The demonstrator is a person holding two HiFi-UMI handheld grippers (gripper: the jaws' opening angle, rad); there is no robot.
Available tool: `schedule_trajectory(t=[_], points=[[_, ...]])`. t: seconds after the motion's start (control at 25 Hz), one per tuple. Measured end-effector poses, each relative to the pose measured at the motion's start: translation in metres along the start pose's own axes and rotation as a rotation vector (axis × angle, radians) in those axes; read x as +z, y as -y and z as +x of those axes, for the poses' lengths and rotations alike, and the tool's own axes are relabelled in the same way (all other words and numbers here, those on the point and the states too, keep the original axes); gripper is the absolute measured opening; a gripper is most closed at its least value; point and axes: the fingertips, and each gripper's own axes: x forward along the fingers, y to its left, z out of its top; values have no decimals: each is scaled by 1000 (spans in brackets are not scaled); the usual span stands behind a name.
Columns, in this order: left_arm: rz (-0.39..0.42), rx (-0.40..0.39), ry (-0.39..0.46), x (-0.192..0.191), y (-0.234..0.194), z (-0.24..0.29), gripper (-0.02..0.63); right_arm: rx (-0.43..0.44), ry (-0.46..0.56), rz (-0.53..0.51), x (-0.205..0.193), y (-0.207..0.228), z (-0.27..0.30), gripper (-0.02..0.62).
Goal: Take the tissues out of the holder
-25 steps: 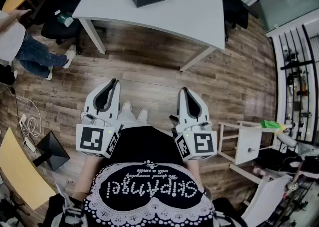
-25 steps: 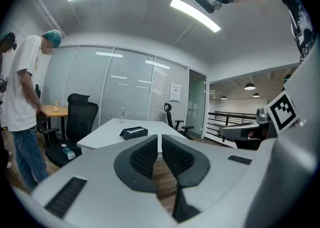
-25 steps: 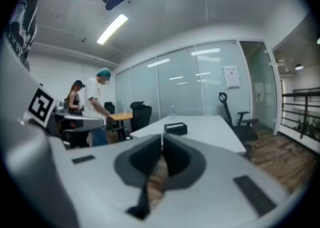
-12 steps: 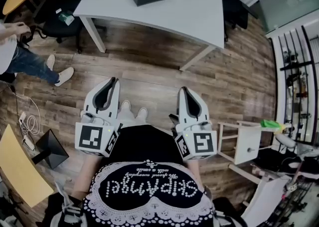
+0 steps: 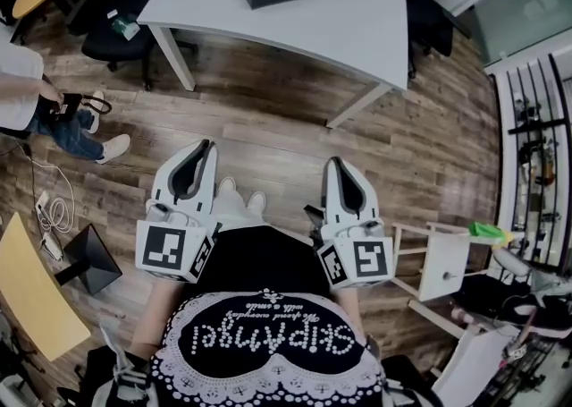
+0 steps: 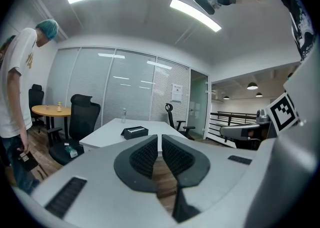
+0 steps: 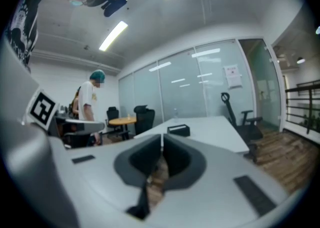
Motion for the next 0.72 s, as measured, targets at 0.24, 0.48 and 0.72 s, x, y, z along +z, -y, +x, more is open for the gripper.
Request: schedule_trajectory(t=[0.24, 0.48, 0.72], points=[[-9, 21, -12, -4, 1, -3, 48, 5, -12, 10, -4, 7, 0, 35], [-19, 26, -19, -4, -3, 9, 49, 1, -33, 19, -7, 13, 8, 35], [-26, 15, -34, -4, -12, 26, 48, -14, -58, 28, -9, 22, 24, 35]])
